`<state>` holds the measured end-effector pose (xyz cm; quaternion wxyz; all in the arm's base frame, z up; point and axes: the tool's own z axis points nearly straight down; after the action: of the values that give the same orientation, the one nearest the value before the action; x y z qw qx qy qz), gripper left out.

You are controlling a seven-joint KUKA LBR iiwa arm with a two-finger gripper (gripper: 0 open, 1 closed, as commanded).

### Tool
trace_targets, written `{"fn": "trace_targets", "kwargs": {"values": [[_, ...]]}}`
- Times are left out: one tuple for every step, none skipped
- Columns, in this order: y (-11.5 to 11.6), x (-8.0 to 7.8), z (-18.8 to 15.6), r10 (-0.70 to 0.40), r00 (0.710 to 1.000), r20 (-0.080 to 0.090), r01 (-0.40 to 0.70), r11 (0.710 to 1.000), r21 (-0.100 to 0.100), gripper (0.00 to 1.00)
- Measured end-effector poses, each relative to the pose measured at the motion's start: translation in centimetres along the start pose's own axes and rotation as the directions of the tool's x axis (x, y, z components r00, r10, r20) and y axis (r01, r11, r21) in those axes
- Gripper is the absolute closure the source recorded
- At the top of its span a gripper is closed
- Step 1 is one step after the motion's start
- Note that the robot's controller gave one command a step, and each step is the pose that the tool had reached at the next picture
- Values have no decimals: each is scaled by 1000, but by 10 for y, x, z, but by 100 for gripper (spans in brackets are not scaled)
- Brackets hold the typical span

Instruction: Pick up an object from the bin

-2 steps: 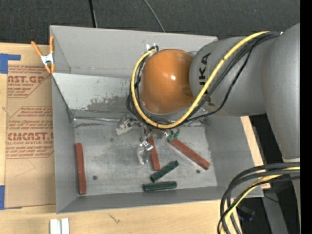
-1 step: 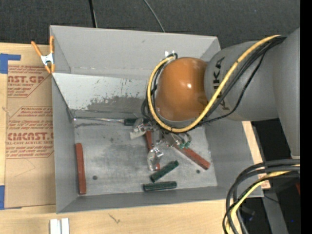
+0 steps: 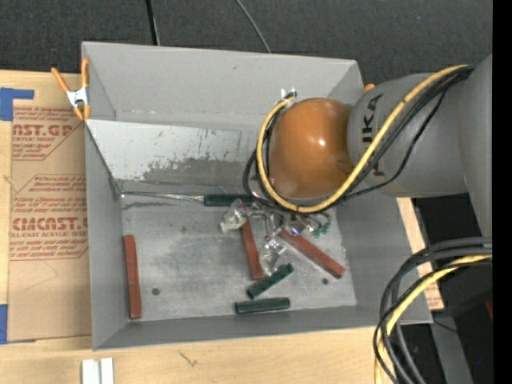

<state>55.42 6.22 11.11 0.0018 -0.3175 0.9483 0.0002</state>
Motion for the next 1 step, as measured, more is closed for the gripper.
{"fn": "trace_targets", "kwargs": {"values": [[-20, 29, 28, -144, 990, 4, 144, 990, 2, 100]]}}
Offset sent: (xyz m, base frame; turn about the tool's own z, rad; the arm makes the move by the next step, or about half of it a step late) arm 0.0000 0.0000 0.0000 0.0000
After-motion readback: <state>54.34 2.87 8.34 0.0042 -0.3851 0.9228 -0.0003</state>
